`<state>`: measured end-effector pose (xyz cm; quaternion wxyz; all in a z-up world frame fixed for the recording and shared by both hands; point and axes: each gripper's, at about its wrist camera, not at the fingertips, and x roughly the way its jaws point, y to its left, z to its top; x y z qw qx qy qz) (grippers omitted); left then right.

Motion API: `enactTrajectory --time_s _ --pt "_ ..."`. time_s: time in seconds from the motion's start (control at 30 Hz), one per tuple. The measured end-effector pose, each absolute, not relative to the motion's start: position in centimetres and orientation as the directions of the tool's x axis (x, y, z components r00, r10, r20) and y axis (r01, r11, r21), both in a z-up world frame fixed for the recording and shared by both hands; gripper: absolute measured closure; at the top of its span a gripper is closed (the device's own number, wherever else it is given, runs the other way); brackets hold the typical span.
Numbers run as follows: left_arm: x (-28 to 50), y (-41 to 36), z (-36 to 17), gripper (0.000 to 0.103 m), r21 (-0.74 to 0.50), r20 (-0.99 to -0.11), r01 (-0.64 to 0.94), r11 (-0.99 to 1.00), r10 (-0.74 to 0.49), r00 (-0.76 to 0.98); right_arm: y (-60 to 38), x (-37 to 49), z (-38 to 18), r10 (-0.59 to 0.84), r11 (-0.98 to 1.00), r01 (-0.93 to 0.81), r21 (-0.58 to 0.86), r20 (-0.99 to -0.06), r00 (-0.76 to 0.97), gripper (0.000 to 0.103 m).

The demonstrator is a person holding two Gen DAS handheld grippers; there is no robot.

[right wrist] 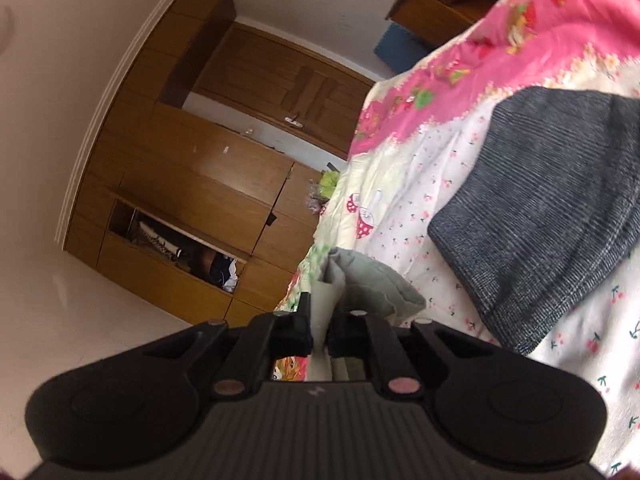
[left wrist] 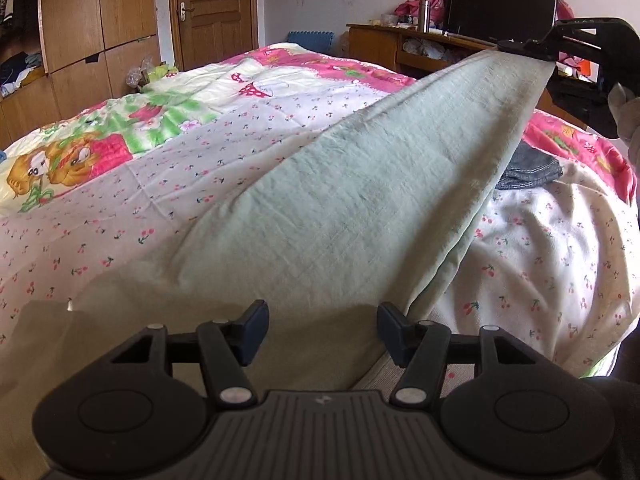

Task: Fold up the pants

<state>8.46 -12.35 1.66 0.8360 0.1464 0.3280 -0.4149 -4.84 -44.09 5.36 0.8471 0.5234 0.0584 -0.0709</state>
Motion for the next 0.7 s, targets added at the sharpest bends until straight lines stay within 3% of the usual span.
enactTrajectory --time_s 0.07,0.2,0.23,0.33,0.5,0.7 --pt "8.1 -12.5 1.0 0.026 -0.043 -0.686 0.799 0.6 -0.6 0.413 -43.7 -5.8 4.5 -0.078 0.438 0.246 0.865 -0.237 0.968 0.095" --pt "7.1 -12.7 -2.2 0.026 -0.075 -0.754 0.806 0.587 -0.563 0.34 -45.2 -9.3 -4.3 -0.109 0.207 0.566 0.798 -0.556 0.824 0.095" --pt "6.6 -12.6 -2.2 0.026 -0.064 -0.747 0.808 0.586 -0.565 0.35 -45.3 -10.1 -6.0 -0.095 0.144 0.576 0.804 -0.568 0.817 0.095" --pt "6.1 -12.1 -1.2 0.026 -0.063 -0.73 0.819 0.57 -0.586 0.351 -44.5 -10.9 -6.5 -0.133 0.123 0.539 0.833 -0.524 0.841 0.096" --pt "7.4 -9.9 0.6 0.025 -0.056 -0.662 0.775 0.63 -0.604 0.444 -44.6 -7.2 -1.3 -0.172 0.276 0.495 0.824 -0.464 0.869 0.096" --pt "9.4 -7.9 -2.8 0.023 -0.149 -0.737 0.74 0.656 -0.573 0.359 -41.5 -1.7 7.3 -0.15 0.468 0.373 0.801 -0.343 0.927 0.096"
